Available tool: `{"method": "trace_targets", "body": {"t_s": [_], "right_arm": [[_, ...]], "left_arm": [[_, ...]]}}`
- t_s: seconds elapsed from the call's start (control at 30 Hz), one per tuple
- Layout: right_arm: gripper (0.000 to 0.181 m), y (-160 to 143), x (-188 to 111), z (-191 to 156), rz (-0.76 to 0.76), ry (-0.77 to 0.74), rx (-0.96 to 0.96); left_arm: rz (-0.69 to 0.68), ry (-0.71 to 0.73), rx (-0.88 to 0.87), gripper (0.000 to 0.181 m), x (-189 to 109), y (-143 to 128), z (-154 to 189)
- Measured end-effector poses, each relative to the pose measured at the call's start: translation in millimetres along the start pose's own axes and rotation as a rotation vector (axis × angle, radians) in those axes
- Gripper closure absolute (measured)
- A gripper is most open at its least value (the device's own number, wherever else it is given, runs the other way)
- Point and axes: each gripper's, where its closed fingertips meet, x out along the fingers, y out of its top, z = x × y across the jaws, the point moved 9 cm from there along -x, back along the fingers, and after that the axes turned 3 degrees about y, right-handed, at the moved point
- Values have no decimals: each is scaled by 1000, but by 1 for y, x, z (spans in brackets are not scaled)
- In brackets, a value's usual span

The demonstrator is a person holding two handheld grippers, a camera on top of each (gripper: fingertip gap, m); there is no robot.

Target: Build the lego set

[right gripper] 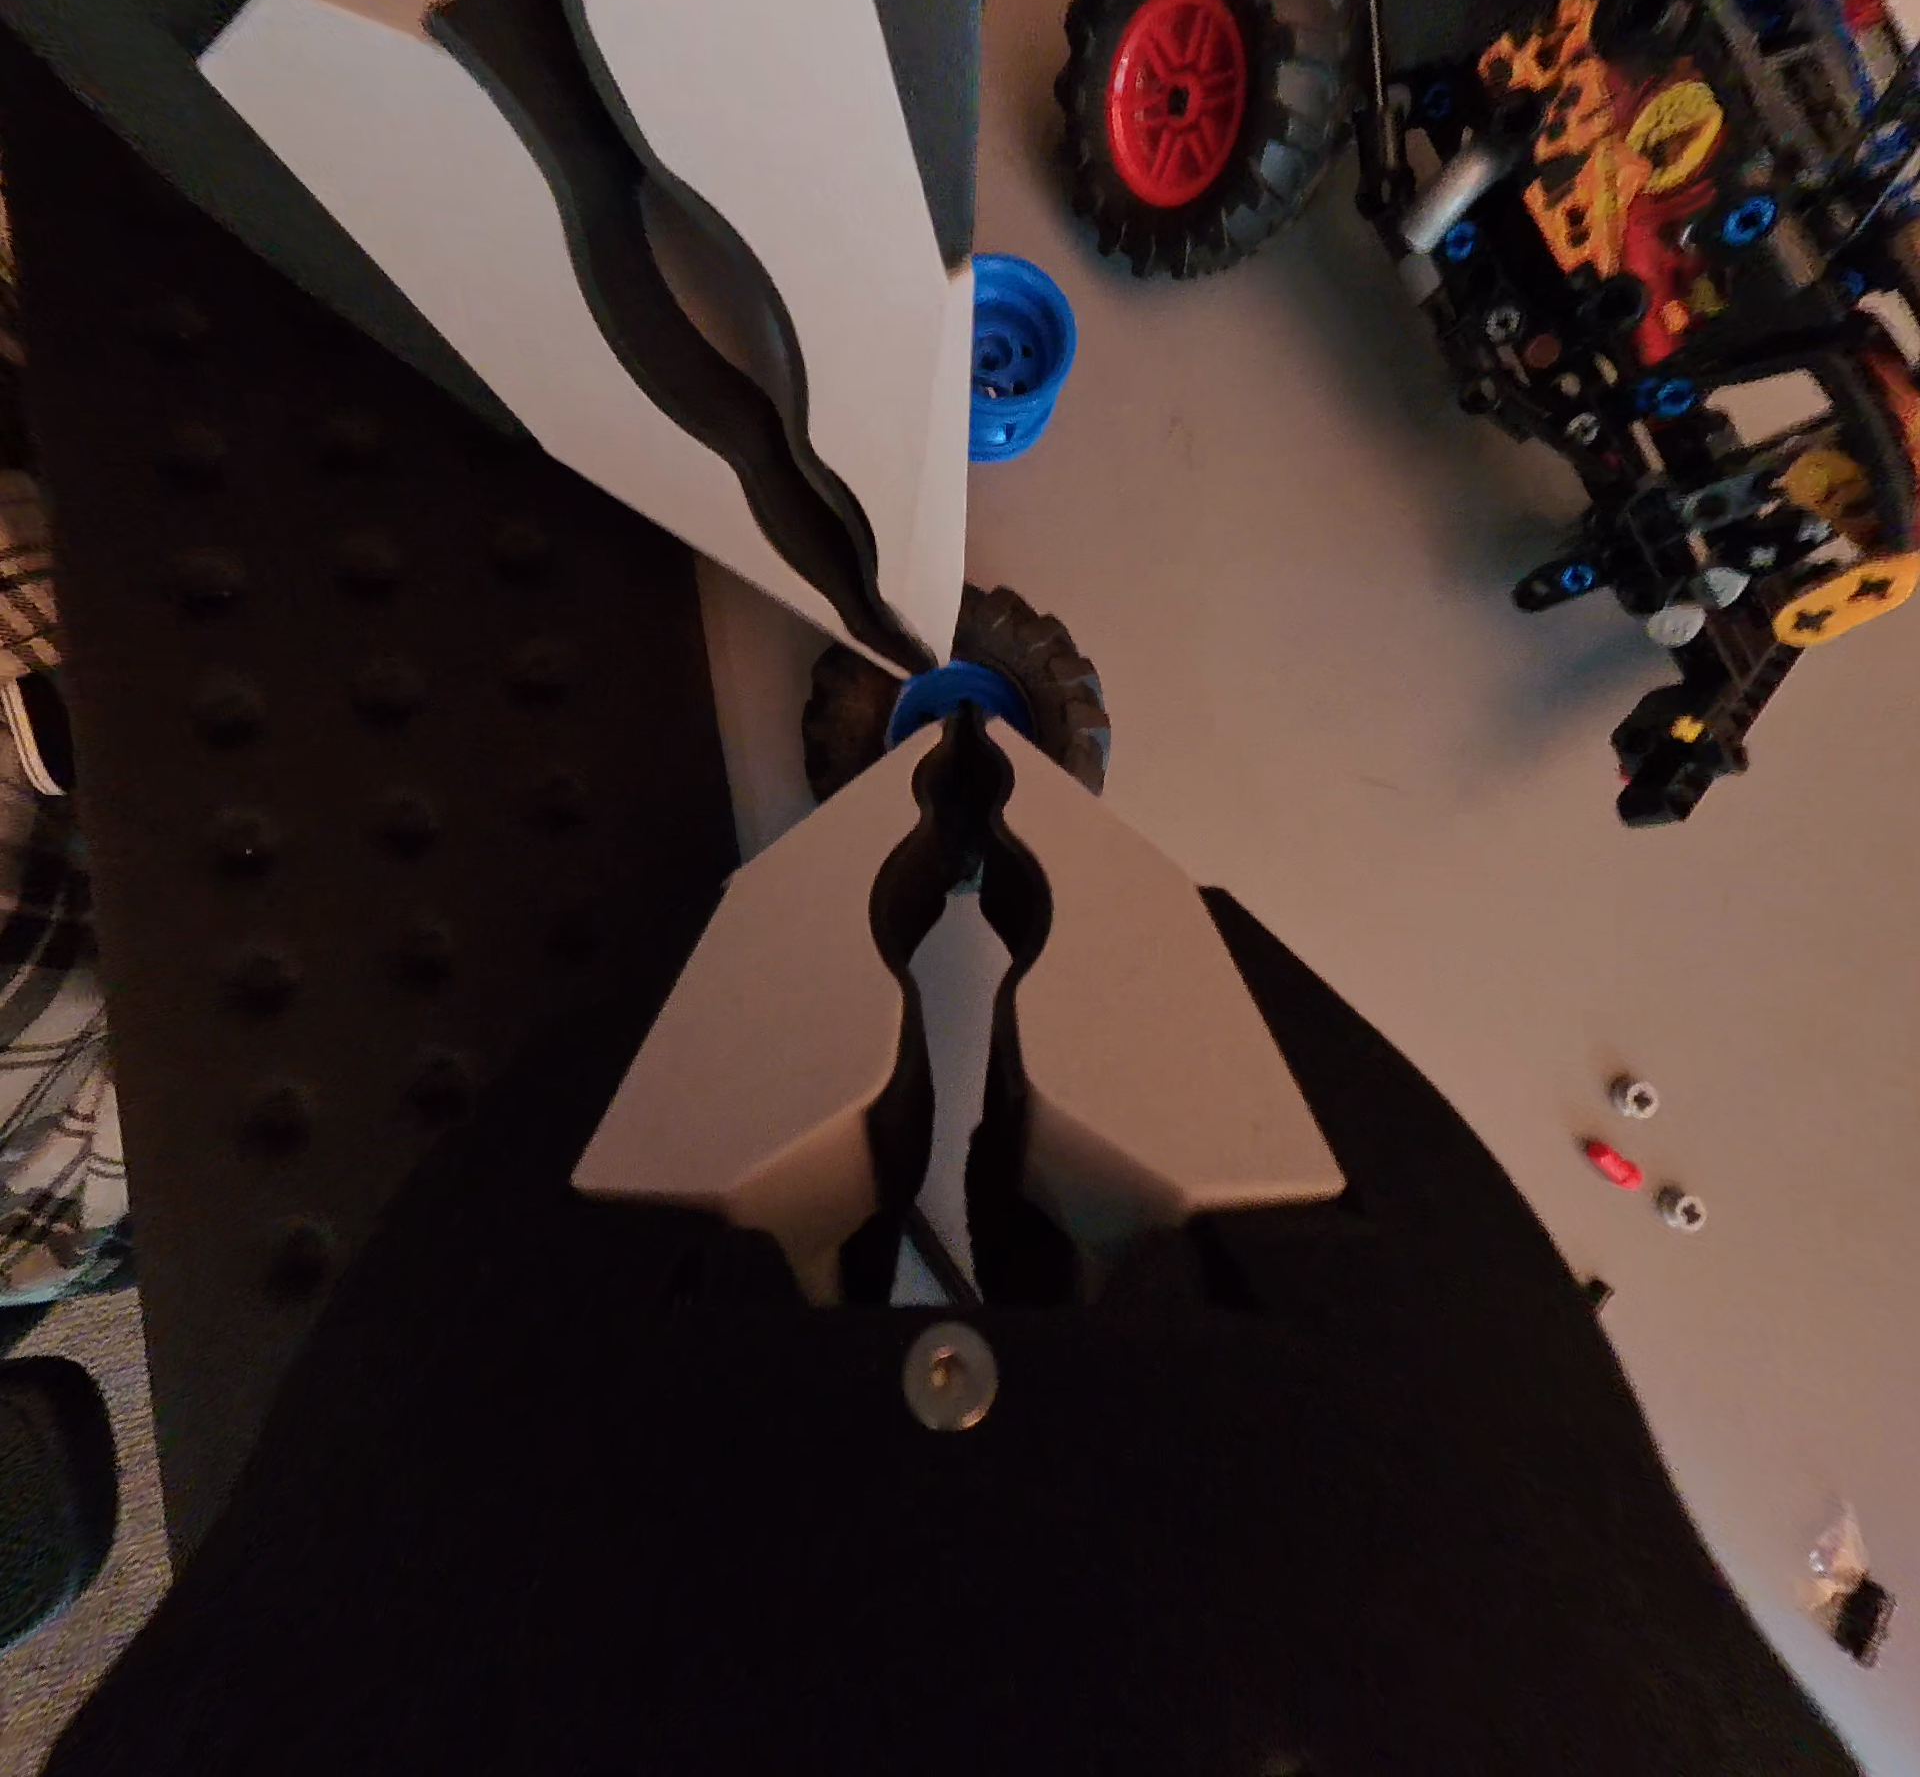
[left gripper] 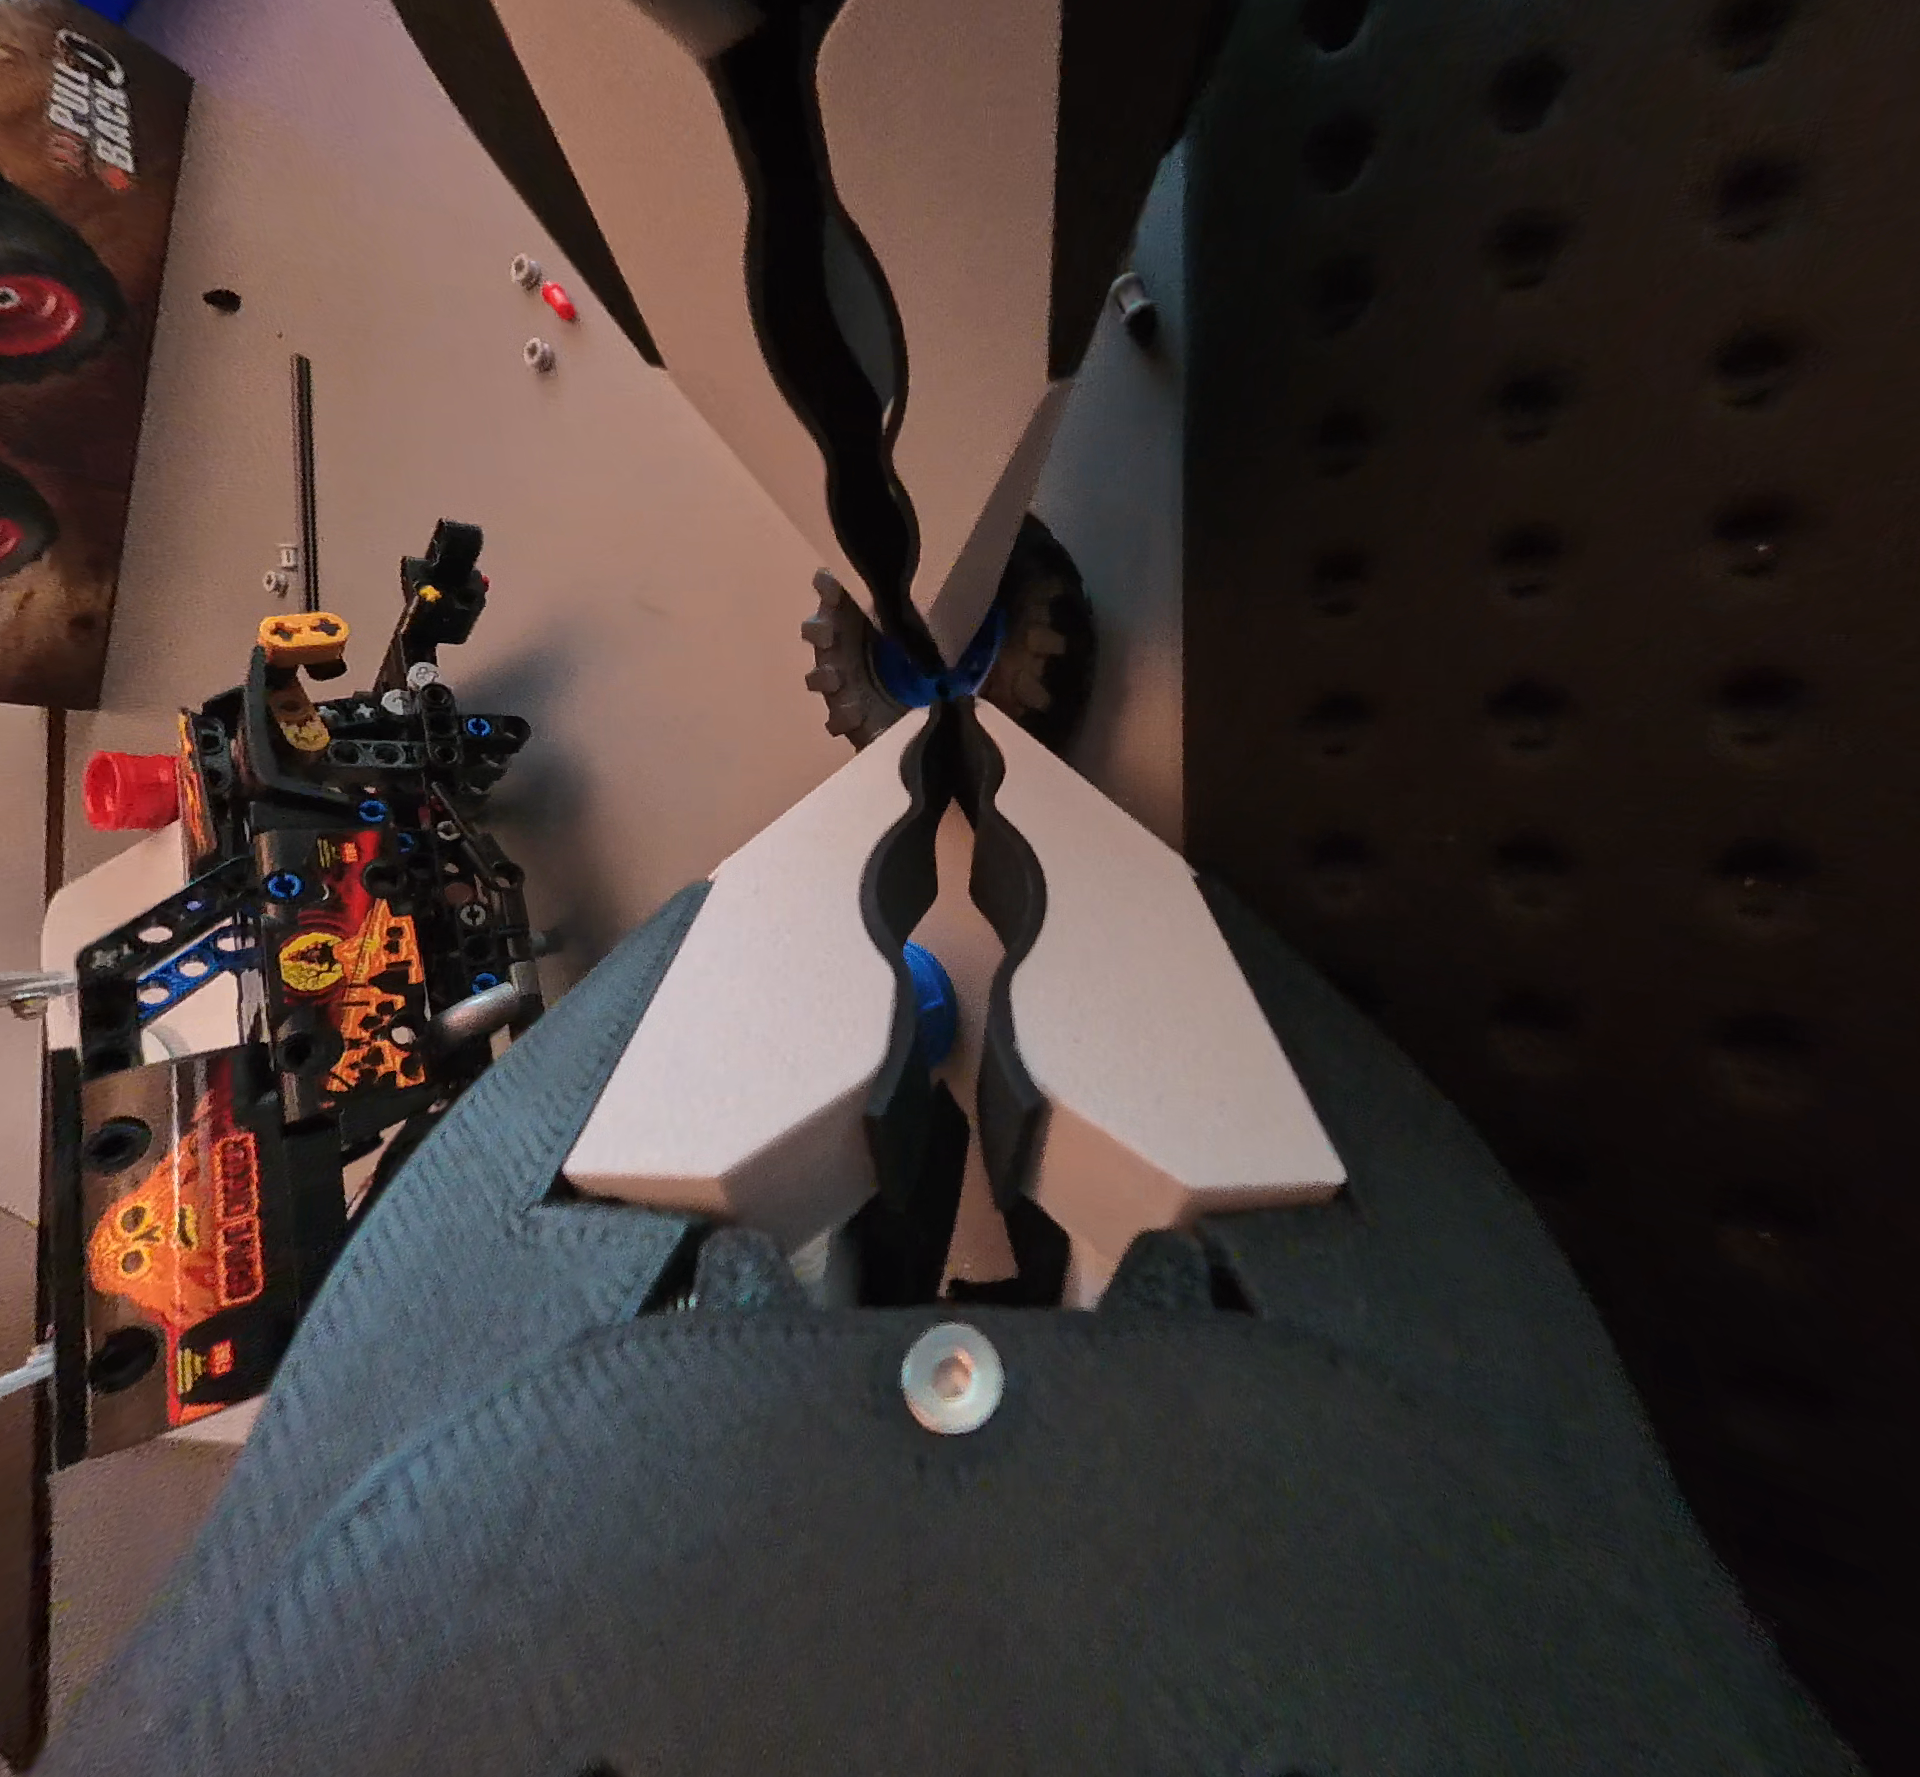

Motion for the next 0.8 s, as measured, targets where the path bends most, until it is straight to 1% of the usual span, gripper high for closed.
{"method": "trace_targets", "body": {"t_s": [0.1,0.17,0.23,0.3,0.33,0.4,0.57,0.63,0.7,0.8], "right_arm": [[181,0,-1,0,-3,-4,-8],[181,0,-1,-2,0,-18,-7],[181,-1,-1,-1,9,-7,-1],[181,0,-1,0,-4,0,-5],[181,0,0,0,-2,5,-2],[181,-2,0,1,19,17,12],[181,-4,0,0,43,10,20],[181,-4,0,-1,44,4,15],[181,-4,0,-1,46,-3,10],[181,-4,0,-2,60,-26,-3]], "left_arm": [[6,-34,-69,178,-1,-1,-4],[-8,3,3,179,-1,2,0],[-18,-40,-12,178,0,2,-3],[-70,4,108,179,-1,7,2],[-85,1,130,179,-1,9,2],[-84,-39,127,179,-1,9,-1],[-104,-53,198,179,-1,11,0],[-96,-60,146,179,0,11,-1],[-98,-9,125,179,0,10,2],[-40,-4,4,179,0,7,0]]}}
